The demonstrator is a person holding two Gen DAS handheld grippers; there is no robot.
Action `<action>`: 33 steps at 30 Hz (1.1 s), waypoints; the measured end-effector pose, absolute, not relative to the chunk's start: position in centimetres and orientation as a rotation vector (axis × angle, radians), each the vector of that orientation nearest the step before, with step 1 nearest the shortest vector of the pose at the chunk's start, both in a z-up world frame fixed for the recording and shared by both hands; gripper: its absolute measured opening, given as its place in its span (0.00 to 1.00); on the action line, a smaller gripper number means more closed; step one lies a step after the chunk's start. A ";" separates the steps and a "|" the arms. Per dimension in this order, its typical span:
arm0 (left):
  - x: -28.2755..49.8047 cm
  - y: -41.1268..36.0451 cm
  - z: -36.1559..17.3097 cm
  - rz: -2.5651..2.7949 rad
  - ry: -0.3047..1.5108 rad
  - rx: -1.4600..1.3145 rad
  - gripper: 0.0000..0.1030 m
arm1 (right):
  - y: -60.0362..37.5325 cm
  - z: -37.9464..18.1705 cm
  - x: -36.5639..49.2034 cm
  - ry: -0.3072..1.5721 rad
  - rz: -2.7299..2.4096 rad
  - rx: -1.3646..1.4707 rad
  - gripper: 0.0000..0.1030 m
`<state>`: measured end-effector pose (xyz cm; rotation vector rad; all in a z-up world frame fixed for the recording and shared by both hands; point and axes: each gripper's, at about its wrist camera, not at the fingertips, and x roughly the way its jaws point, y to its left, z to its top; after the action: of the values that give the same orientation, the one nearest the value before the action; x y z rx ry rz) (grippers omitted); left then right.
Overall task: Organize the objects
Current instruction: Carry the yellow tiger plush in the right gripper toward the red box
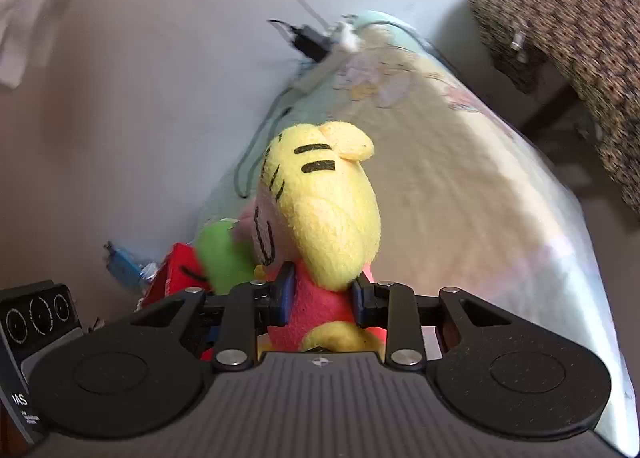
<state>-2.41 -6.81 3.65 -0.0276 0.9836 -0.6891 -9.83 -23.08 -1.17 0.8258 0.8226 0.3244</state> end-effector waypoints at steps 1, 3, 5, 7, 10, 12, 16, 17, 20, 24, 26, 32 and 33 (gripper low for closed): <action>-3.0 -6.2 4.1 -0.679 0.965 -0.032 0.83 | -22.7 -0.7 -10.1 0.809 0.341 0.810 0.29; -3.8 -5.1 4.8 -0.655 0.935 -0.038 0.83 | -21.8 0.0 -10.4 0.786 0.372 0.781 0.29; -4.6 -3.9 5.3 -0.626 0.912 -0.041 0.83 | -20.9 0.5 -10.5 0.774 0.407 0.763 0.29; -5.5 -2.7 5.9 -0.588 0.888 -0.045 0.83 | -19.9 0.7 -10.3 0.774 0.446 0.766 0.29; -6.7 -0.9 6.6 -0.530 0.860 -0.053 0.83 | -18.3 1.0 -10.1 0.776 0.509 0.767 0.29; -7.4 0.3 7.0 -0.491 0.839 -0.056 0.83 | -16.9 1.4 -10.0 0.775 0.552 0.759 0.29; -8.5 3.3 8.0 -0.421 0.798 -0.075 0.83 | -13.6 2.7 -9.7 0.764 0.630 0.738 0.29; -8.8 4.0 8.3 -0.406 0.789 -0.081 0.83 | -12.8 3.0 -9.7 0.763 0.642 0.733 0.30; -9.1 6.3 9.2 -0.376 0.761 -0.098 0.83 | -10.3 3.9 -9.4 0.756 0.669 0.711 0.30; -9.4 9.6 10.2 -0.357 0.727 -0.105 0.83 | -7.2 4.7 -8.6 0.750 0.677 0.696 0.30; -9.6 11.4 10.4 -0.353 0.716 -0.103 0.83 | -5.4 5.1 -8.4 0.745 0.673 0.695 0.30; -8.8 17.2 10.6 -0.358 0.713 -0.121 0.83 | 0.2 5.9 -7.2 0.738 0.634 0.681 0.30; -8.7 17.8 10.5 -0.360 0.714 -0.124 0.83 | 1.1 6.0 -7.0 0.739 0.621 0.678 0.30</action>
<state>-8.68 17.83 10.55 -0.1241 0.7143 -0.3596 -6.99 1.12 5.97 0.6784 0.7388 0.6206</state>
